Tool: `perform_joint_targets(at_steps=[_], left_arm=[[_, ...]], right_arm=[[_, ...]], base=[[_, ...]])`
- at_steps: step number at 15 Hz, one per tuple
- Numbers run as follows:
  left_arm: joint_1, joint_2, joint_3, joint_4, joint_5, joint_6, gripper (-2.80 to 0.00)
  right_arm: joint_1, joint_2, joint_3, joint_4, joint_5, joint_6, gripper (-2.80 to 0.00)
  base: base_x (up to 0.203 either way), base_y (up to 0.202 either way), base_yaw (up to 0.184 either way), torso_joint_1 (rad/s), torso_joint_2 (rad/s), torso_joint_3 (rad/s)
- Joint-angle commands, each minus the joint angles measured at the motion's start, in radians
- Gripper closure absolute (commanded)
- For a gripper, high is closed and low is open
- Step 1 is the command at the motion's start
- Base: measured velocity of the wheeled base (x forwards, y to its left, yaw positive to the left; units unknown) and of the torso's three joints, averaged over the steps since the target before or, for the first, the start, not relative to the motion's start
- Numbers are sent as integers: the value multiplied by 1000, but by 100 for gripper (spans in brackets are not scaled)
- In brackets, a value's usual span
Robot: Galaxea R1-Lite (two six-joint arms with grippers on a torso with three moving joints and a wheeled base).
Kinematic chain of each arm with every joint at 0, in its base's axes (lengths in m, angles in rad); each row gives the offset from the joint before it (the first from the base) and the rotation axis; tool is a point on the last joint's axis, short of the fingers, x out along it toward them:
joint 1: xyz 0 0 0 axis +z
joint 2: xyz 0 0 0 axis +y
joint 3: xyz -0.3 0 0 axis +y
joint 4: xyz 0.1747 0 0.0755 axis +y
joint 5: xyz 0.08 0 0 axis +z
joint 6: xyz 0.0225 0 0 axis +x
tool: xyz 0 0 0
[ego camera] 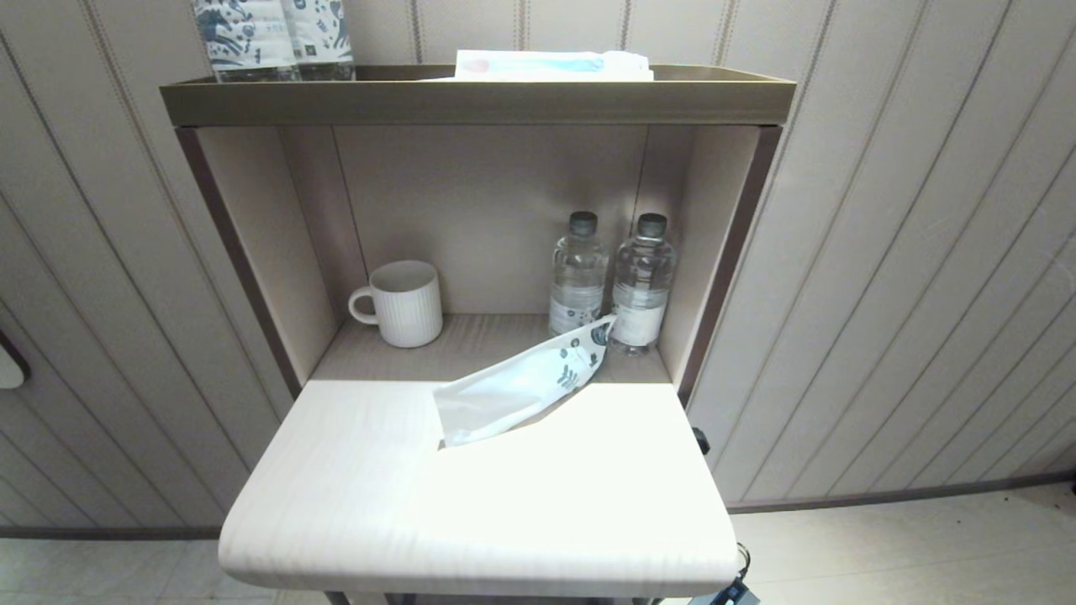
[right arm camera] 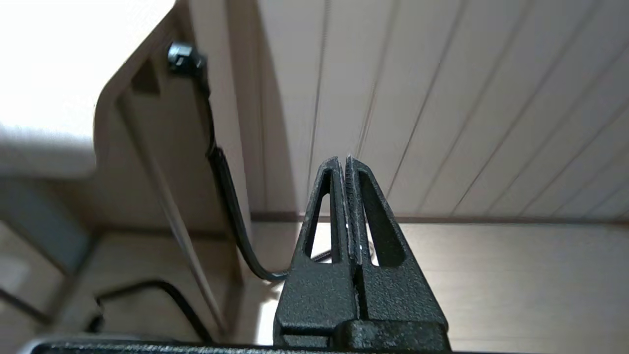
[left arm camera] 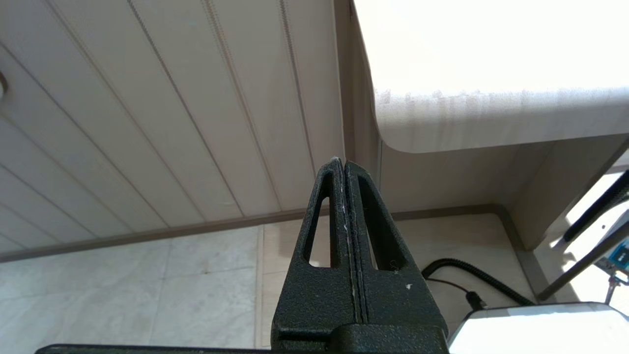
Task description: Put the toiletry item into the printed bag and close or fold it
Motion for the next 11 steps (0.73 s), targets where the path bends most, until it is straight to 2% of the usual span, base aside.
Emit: perform_joint_targets(at_steps=[1, 11], left_arm=[[0, 2, 0, 1, 1, -1, 0], [-2, 1, 0, 0, 1, -7, 0]], right_arm=[[-3, -36, 9, 0, -19, 43, 0], [-3, -36, 9, 0, -19, 48, 0]], base=[[0, 0, 0, 0, 0, 0], [0, 0, 0, 0, 0, 0]])
